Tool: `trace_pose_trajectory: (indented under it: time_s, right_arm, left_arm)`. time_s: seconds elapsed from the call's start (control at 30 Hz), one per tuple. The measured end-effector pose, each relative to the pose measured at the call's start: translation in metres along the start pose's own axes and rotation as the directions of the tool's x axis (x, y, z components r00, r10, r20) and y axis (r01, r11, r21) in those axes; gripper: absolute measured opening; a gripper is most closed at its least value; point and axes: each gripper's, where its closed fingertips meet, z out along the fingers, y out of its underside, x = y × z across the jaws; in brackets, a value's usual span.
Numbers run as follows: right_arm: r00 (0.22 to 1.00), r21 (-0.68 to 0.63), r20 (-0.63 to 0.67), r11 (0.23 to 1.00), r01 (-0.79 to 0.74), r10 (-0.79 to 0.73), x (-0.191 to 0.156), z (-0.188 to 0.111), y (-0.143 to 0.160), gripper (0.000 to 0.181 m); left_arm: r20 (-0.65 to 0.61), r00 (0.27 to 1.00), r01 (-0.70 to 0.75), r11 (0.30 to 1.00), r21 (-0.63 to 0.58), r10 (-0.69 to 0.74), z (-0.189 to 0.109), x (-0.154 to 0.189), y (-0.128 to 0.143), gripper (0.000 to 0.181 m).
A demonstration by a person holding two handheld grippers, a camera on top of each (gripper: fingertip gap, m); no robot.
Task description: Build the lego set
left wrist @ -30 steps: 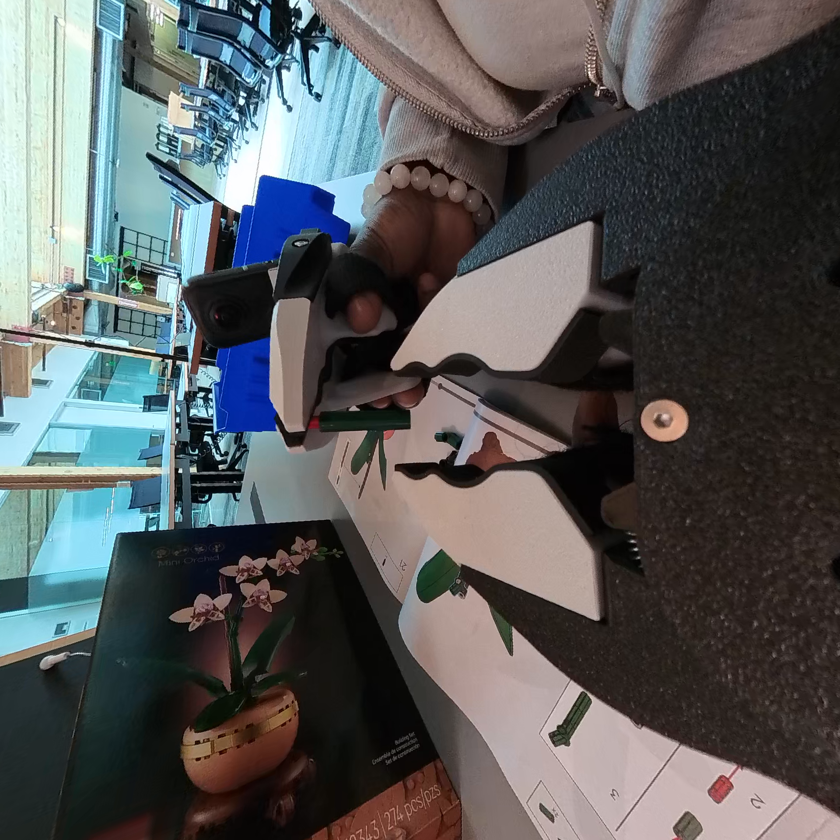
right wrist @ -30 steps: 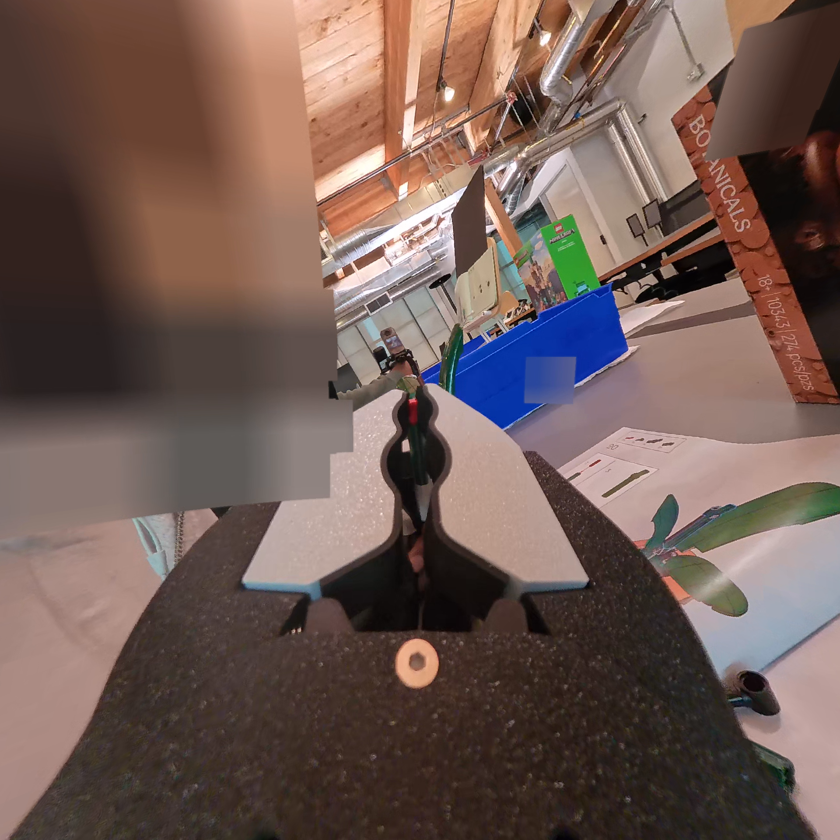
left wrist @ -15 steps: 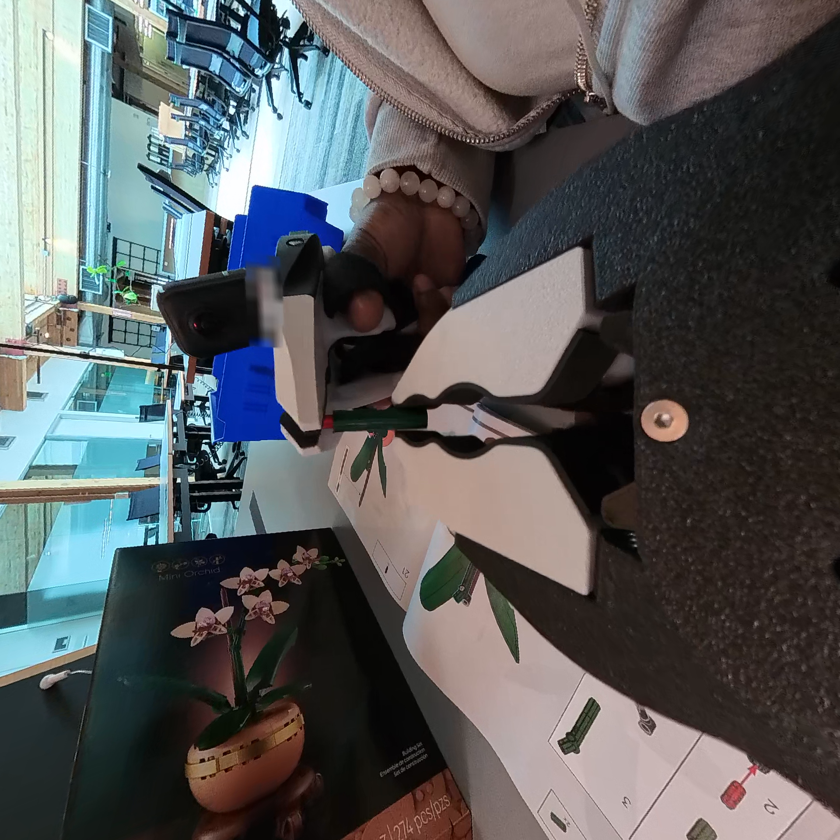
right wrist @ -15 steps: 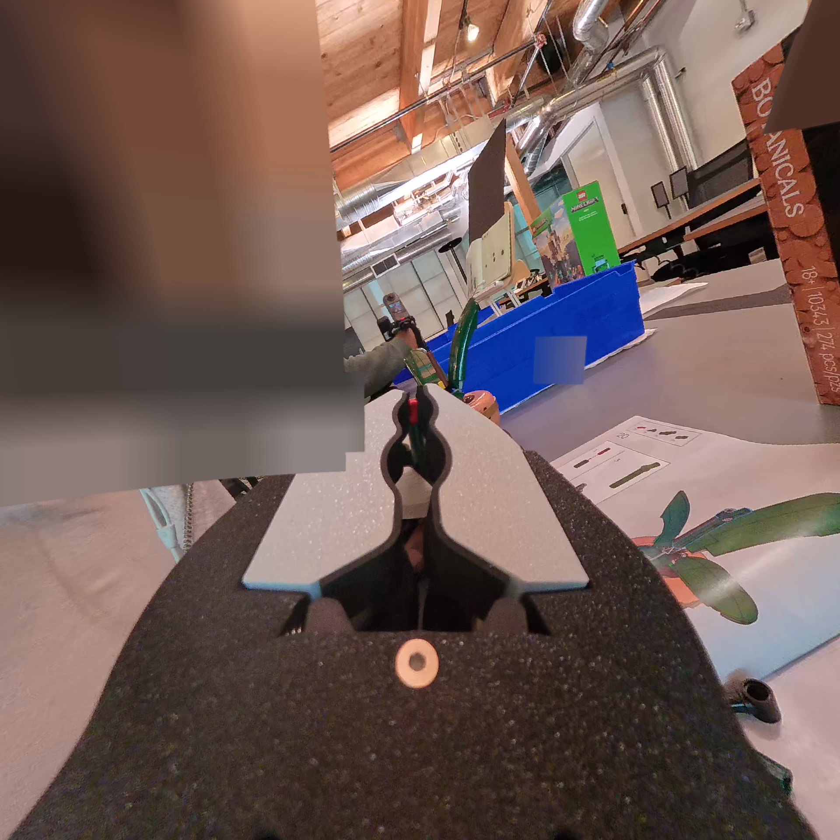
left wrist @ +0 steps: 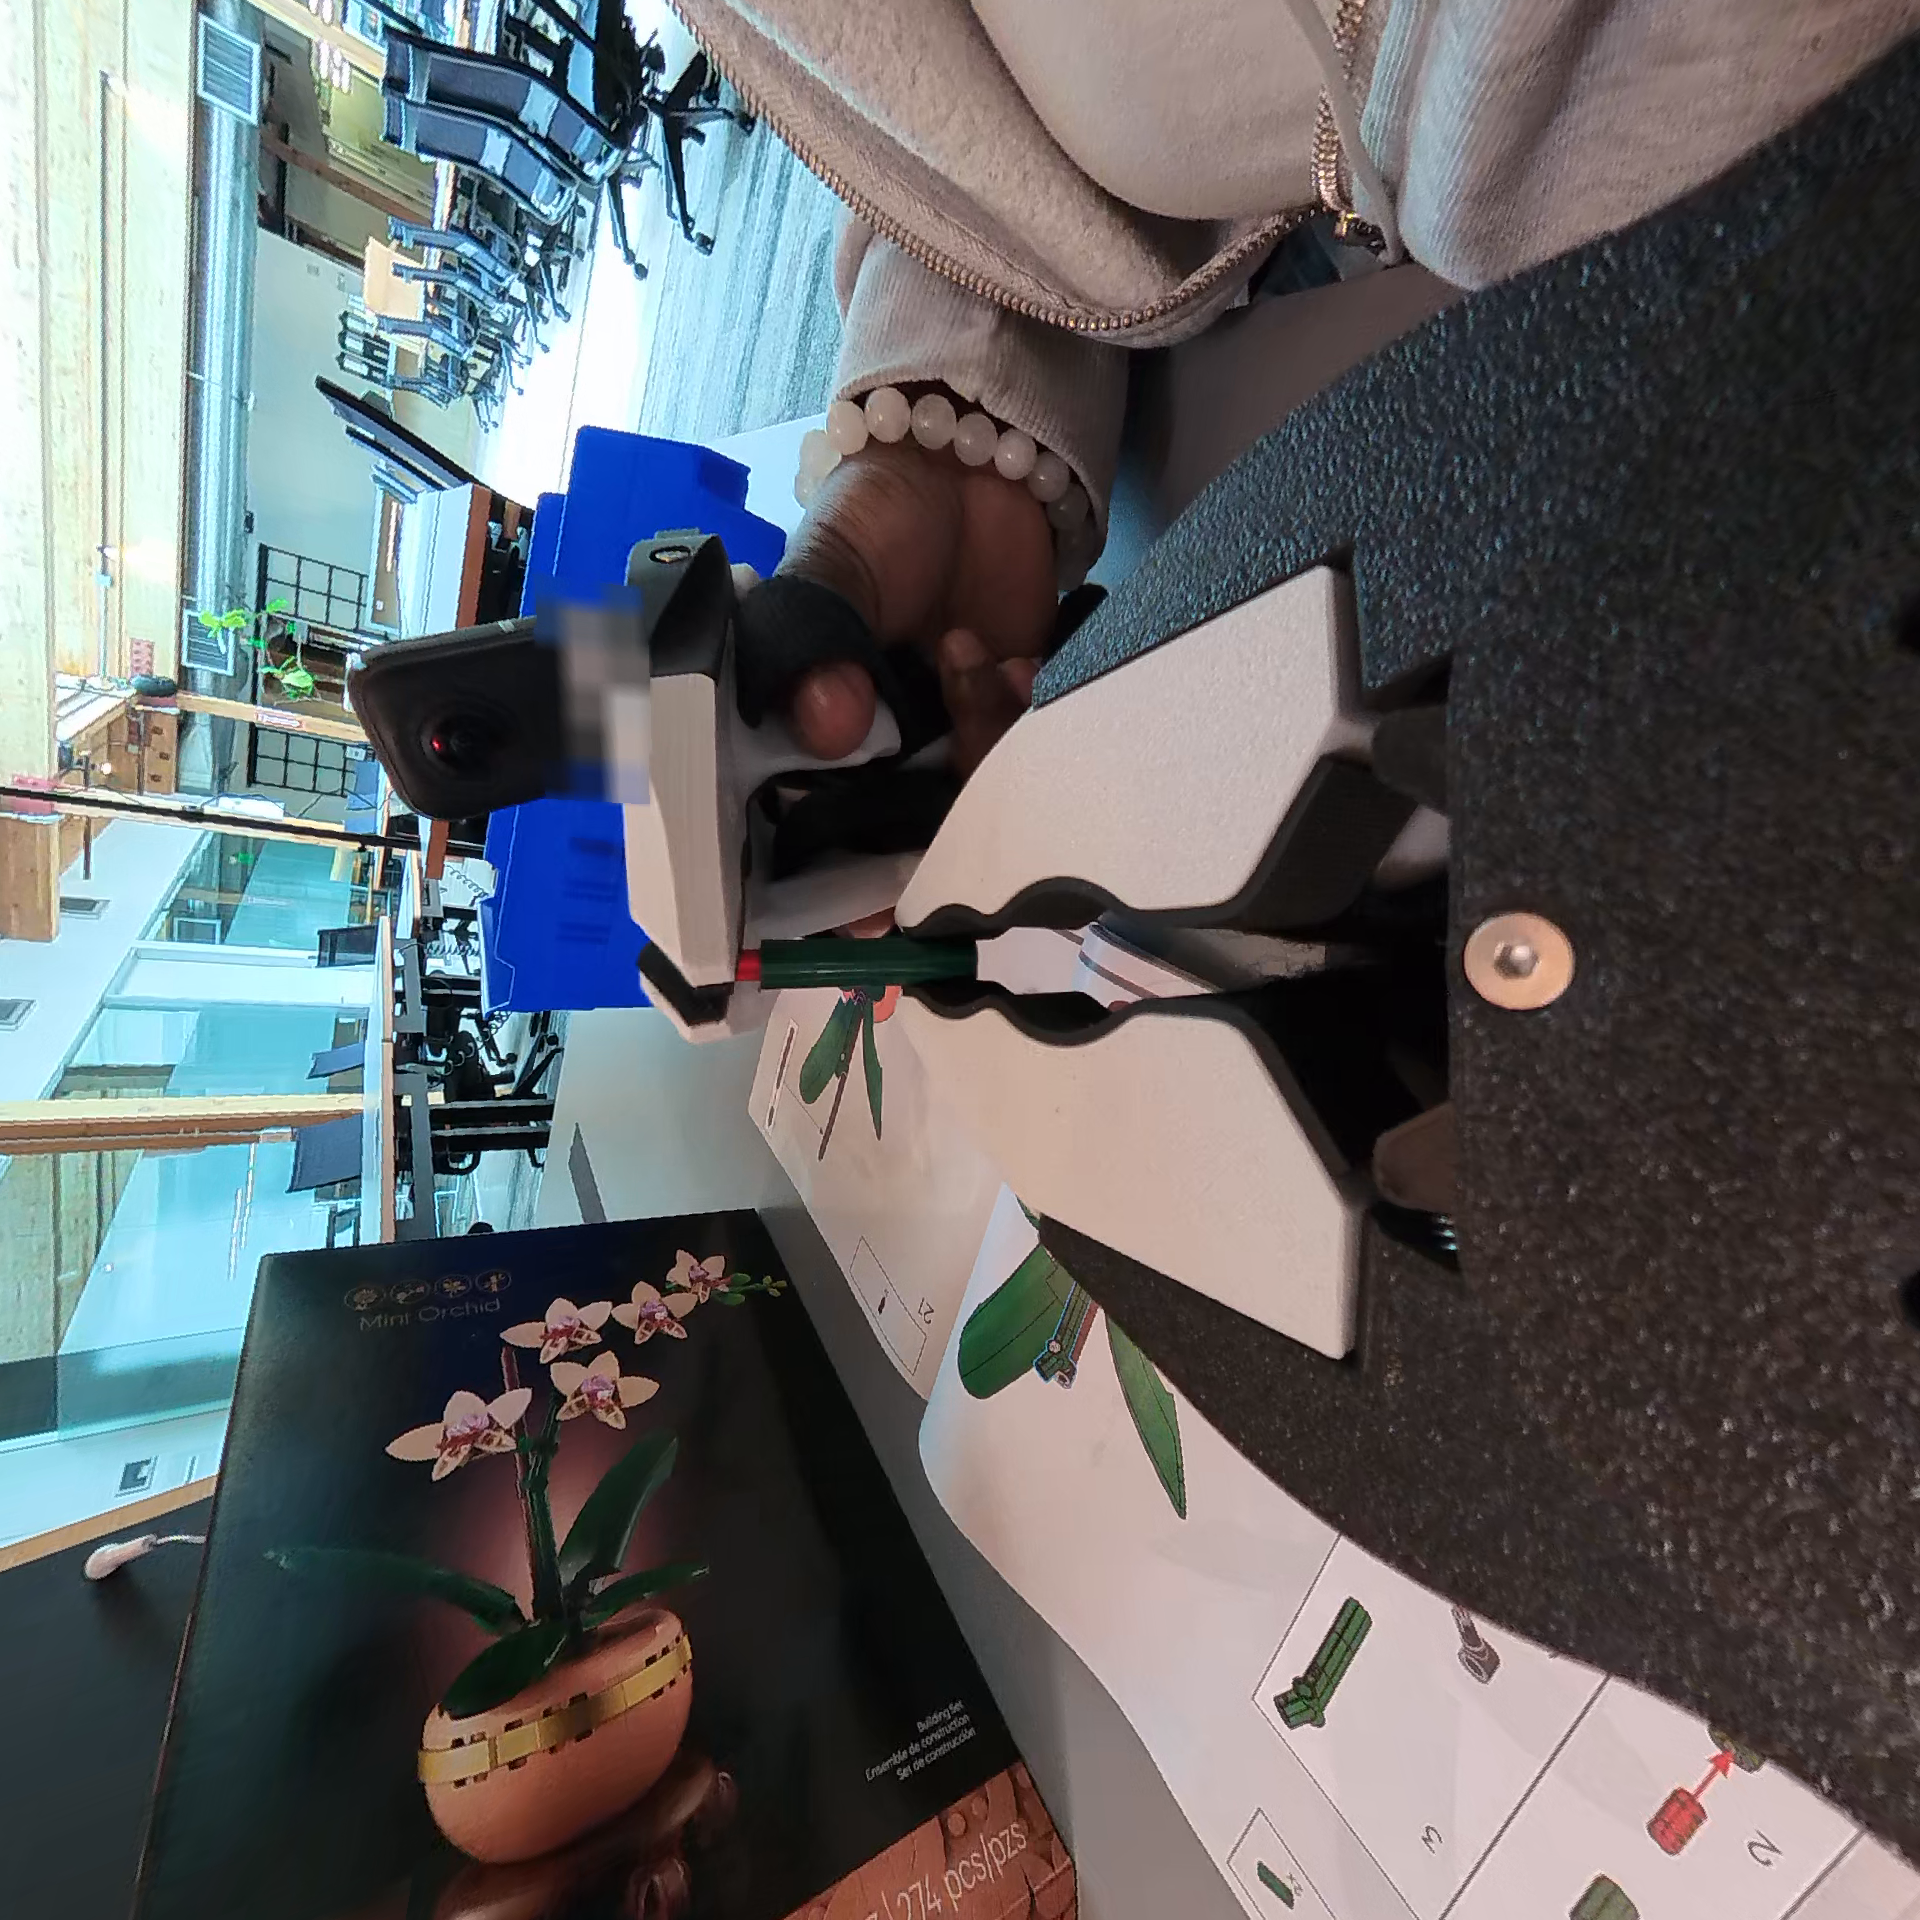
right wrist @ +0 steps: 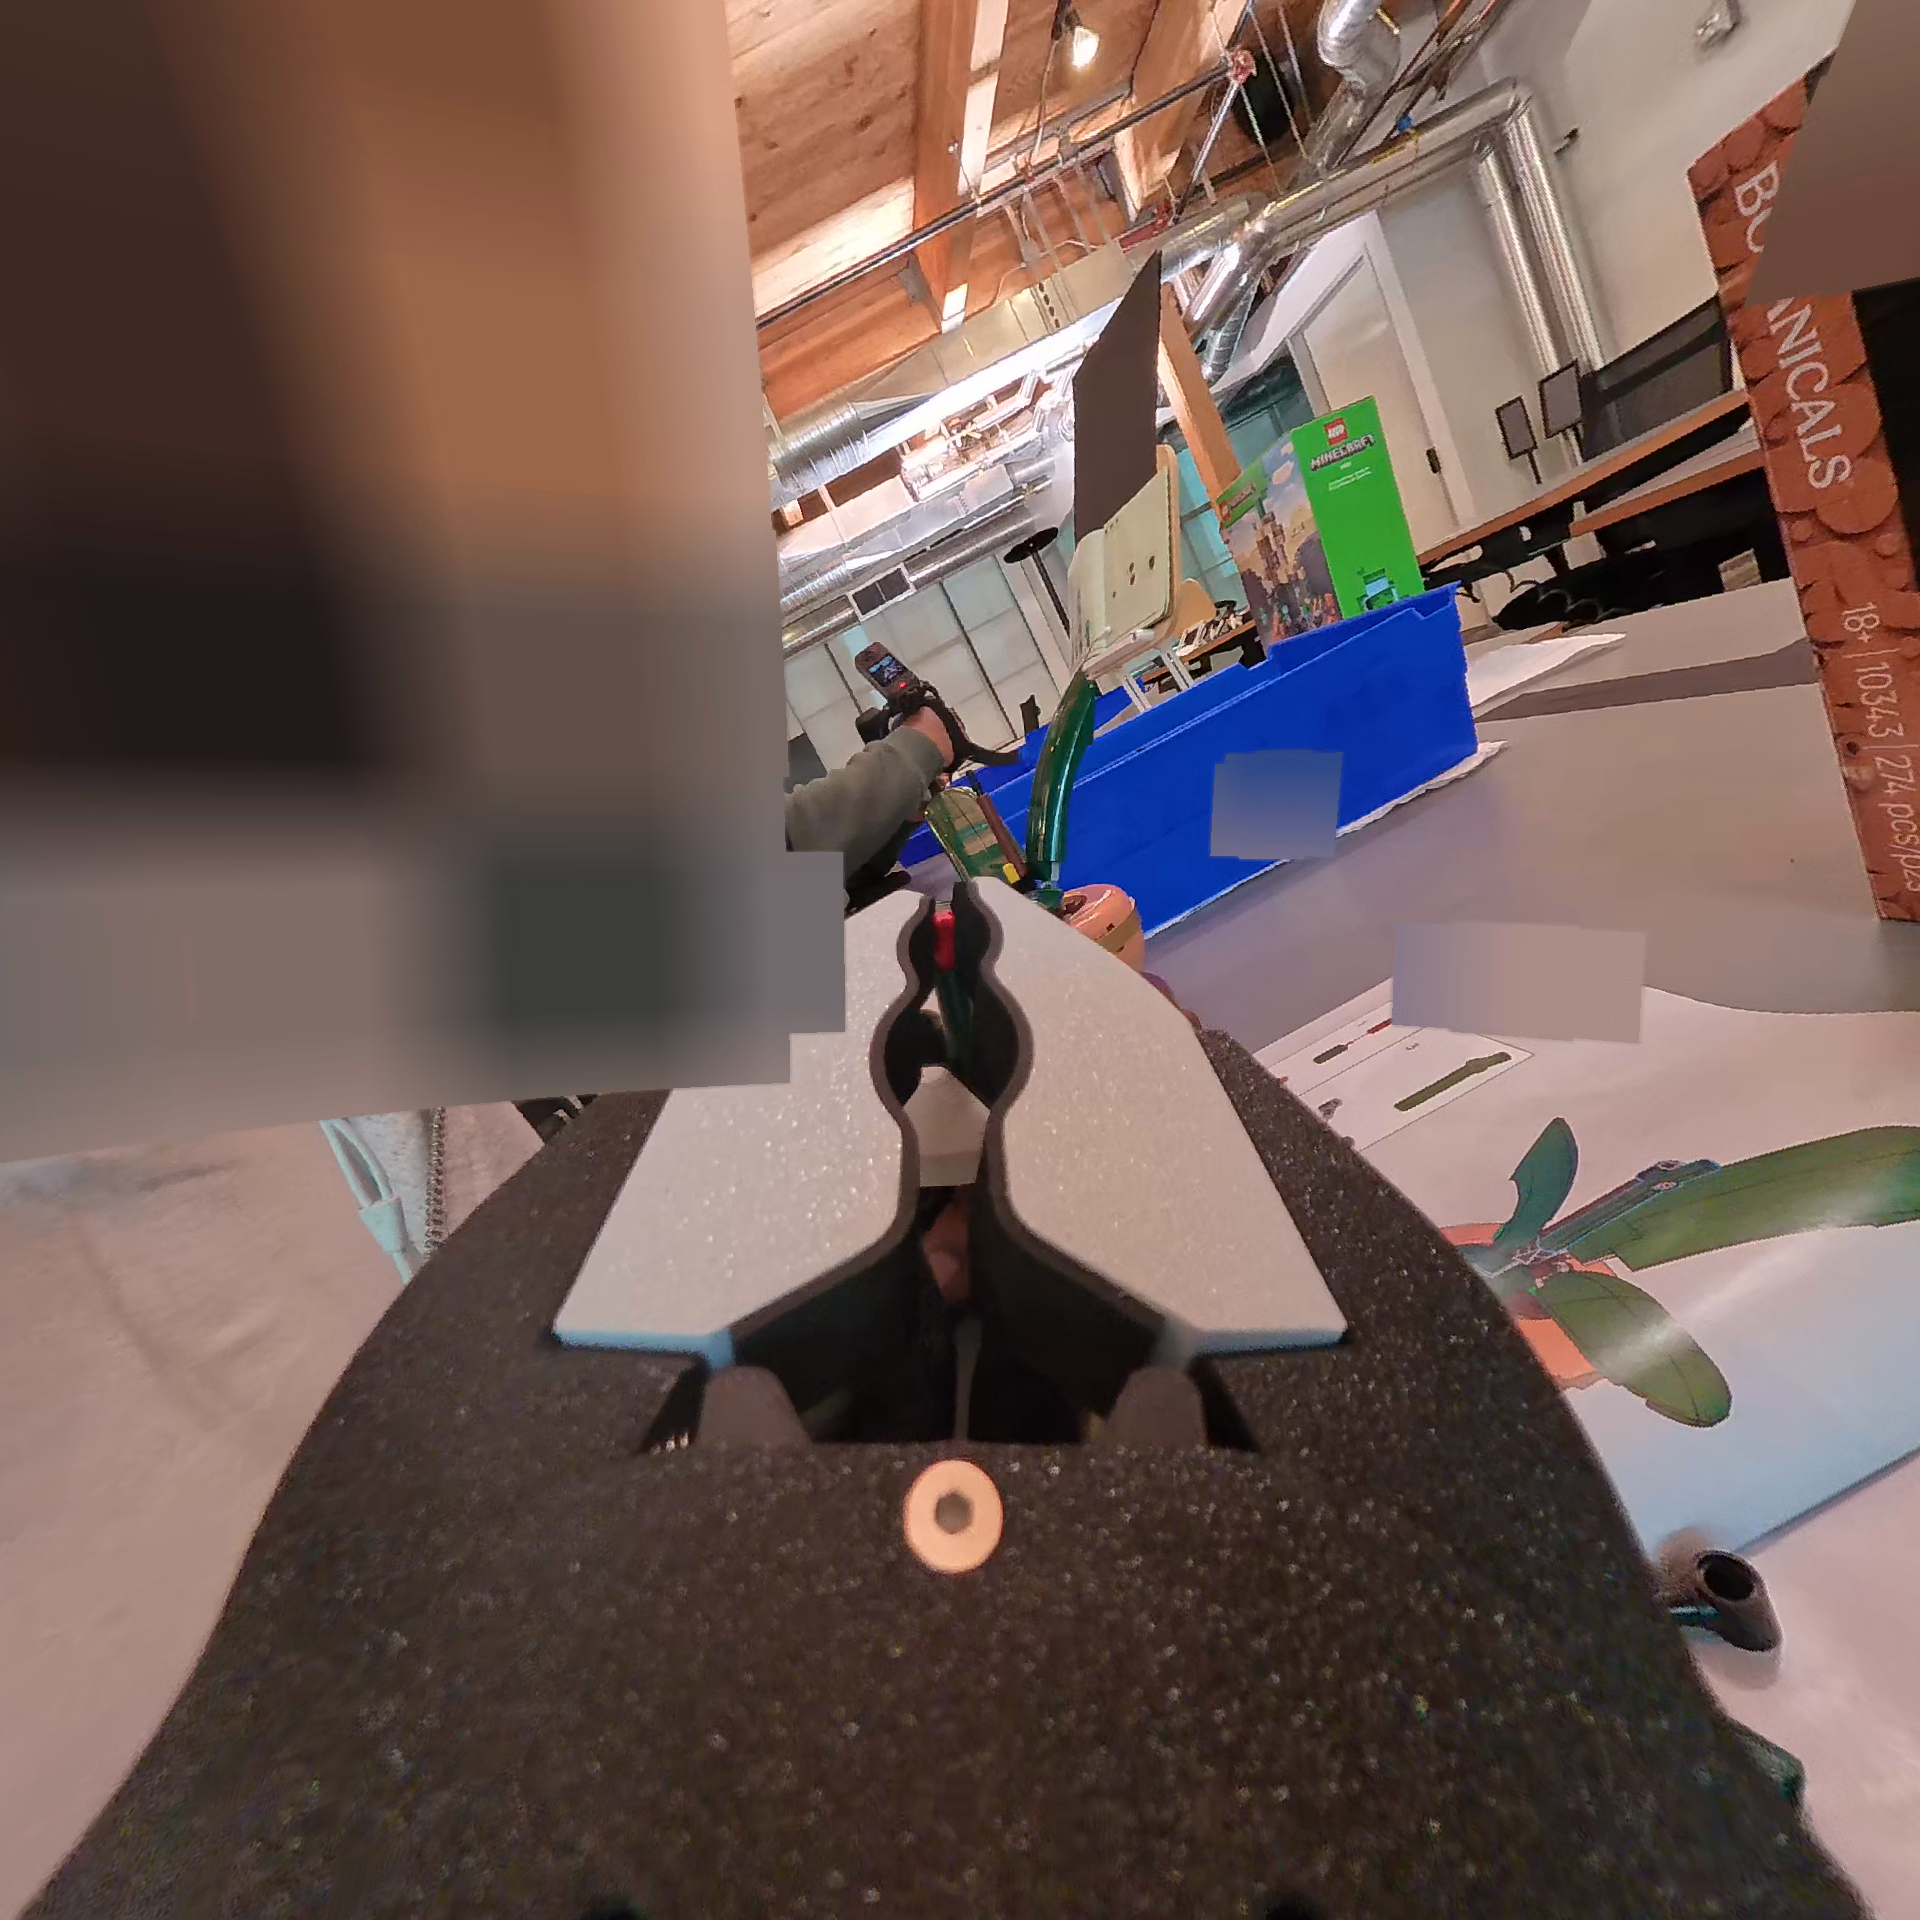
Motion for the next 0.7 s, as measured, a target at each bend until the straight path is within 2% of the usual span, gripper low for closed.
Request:
trace_pose_trajectory:
  time_s: [0.07, 0.2, 0.23, 0.3, 0.37, 0.43, 0.5, 0.53, 0.6, 0.7]
  right_arm:
    - [1.000, -0.010, -0.002, 1.000, 0.005, -0.005, 0.000, 0.000, 0.002, 0.003]
    - [1.000, -0.019, 0.008, 0.999, 0.025, -0.025, -0.002, -0.002, 0.002, 0.003]
    - [0.998, -0.043, 0.011, 0.997, 0.057, -0.056, -0.003, -0.004, 0.002, 0.004]
    - [0.988, -0.075, -0.028, 0.986, 0.150, -0.152, 0.002, -0.015, -0.012, 0.026]
    - [0.946, -0.175, -0.090, 0.940, 0.292, -0.311, 0.012, -0.033, -0.028, 0.026]
    - [0.868, -0.411, -0.149, 0.828, 0.382, -0.474, 0.034, -0.054, -0.030, 0.026]
    - [0.842, -0.680, -0.059, 0.639, 0.359, -0.536, 0.051, -0.074, -0.010, 0.023]
    - [0.846, -0.760, -0.002, 0.550, 0.345, -0.533, 0.056, -0.082, -0.001, 0.019]
    - [0.853, -0.838, 0.110, 0.414, 0.355, -0.510, 0.062, -0.088, 0.017, 0.011]
    - [0.848, -0.904, 0.237, 0.212, 0.371, -0.474, 0.073, -0.090, 0.050, 0.011]
  left_arm:
    - [0.002, 1.000, -0.001, 1.000, -0.002, 0.001, 0.000, 0.000, 0.000, 0.010]
    - [-0.005, 1.000, -0.007, 1.000, 0.002, 0.007, 0.000, 0.001, 0.000, 0.004]
    - [-0.007, 1.000, -0.012, 1.000, 0.004, 0.012, 0.000, 0.002, 0.000, 0.004]
    - [-0.001, 1.000, -0.015, 1.000, 0.006, 0.015, 0.000, 0.001, -0.001, 0.004]
    - [0.003, 1.000, -0.002, 1.000, 0.007, 0.002, -0.001, -0.001, -0.001, 0.004]
    - [0.011, 1.000, 0.012, 1.000, 0.003, -0.012, -0.001, -0.003, 0.000, 0.004]
    - [0.010, 1.000, 0.023, 1.000, -0.004, -0.023, 0.000, -0.003, 0.001, 0.004]
    - [0.007, 1.000, 0.026, 1.000, -0.007, -0.026, 0.000, -0.003, 0.001, 0.004]
    - [0.006, 1.000, 0.028, 1.000, -0.008, -0.028, 0.000, -0.003, 0.001, 0.004]
    - [0.007, 0.999, 0.041, 0.999, -0.006, -0.041, -0.001, -0.004, 0.001, 0.004]
